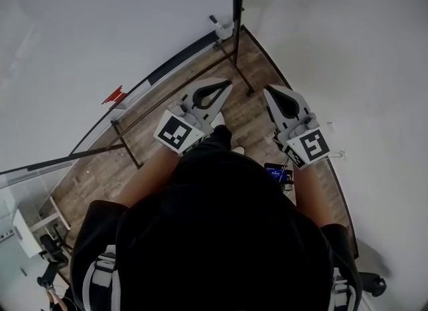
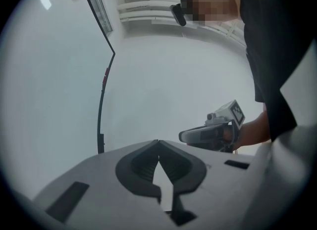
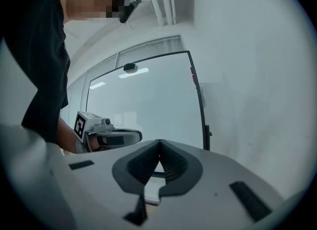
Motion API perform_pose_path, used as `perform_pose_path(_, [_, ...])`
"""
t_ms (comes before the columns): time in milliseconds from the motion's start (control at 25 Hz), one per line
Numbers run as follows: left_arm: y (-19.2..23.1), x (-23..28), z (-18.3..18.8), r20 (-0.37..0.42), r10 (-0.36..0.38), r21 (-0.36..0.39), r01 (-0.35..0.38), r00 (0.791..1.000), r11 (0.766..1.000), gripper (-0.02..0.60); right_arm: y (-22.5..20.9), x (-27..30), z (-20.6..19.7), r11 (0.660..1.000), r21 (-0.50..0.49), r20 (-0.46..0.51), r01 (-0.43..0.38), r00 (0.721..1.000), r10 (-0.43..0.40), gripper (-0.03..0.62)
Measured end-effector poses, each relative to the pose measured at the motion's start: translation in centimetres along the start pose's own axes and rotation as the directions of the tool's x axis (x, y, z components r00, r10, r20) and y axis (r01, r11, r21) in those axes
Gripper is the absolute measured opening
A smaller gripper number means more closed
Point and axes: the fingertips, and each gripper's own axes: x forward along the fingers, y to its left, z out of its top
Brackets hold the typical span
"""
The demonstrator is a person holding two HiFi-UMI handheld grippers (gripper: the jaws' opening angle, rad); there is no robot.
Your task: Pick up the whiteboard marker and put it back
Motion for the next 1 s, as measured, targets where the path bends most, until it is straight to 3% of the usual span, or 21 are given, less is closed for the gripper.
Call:
perform_pose_path(560, [12.1, 3.6, -0.4, -0.003, 0.031, -0.027, -0.031, 1.0, 0.999, 0.003, -5.8, 11.1, 1.2, 1.0, -0.012, -0.043, -0.021, 0.999, 0.021, -0.003])
perform_pose_path(1000, [18.6, 5.3, -2.3, -0.003, -0.01, -0.064, 0.01, 1.0, 0.998, 0.003, -8.2, 18.2, 0.9, 1.0, -0.007, -0.089, -0.016, 0.996, 0.015, -0.003])
